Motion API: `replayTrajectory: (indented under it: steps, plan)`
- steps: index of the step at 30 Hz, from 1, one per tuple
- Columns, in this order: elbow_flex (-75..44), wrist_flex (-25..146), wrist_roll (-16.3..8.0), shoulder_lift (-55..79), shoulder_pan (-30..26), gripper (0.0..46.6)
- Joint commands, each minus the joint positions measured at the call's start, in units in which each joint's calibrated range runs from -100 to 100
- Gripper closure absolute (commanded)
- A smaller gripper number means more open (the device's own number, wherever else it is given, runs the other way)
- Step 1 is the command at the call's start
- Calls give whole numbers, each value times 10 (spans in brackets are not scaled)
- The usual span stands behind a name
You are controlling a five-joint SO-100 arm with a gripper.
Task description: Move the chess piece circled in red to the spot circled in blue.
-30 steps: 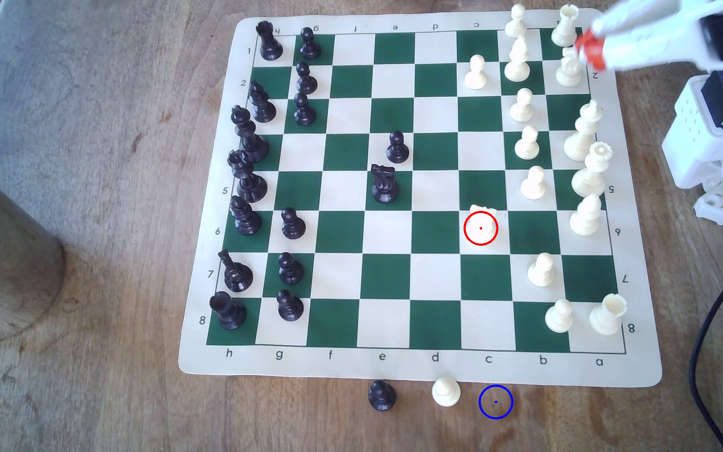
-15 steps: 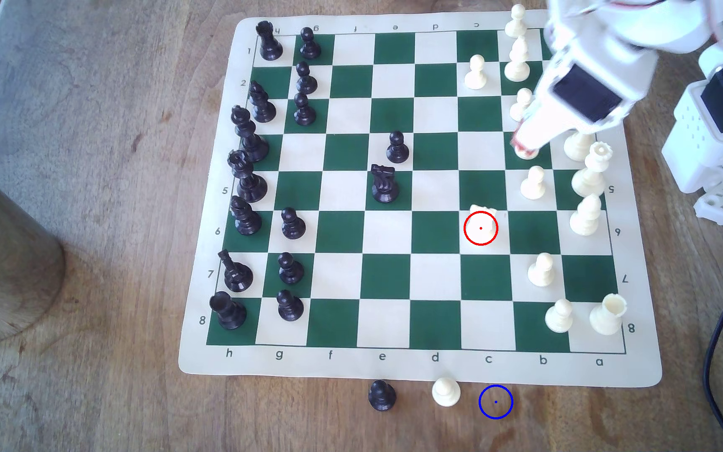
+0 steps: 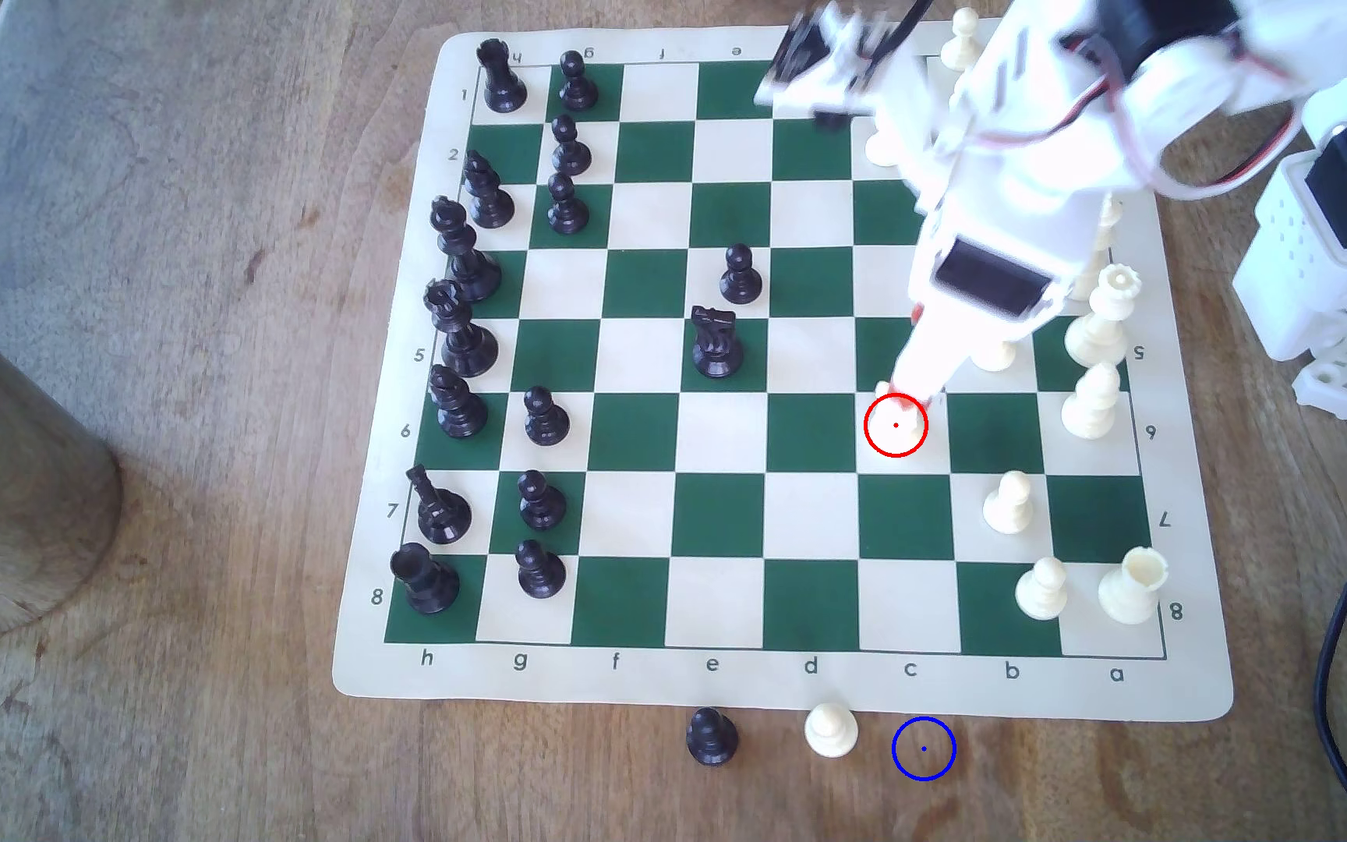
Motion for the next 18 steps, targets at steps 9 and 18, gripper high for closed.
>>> replayTrajectory:
  steps: [9, 18]
  plan:
    - [-6, -56, 6, 100, 5, 319]
    - [-5, -80, -2, 138, -8, 322]
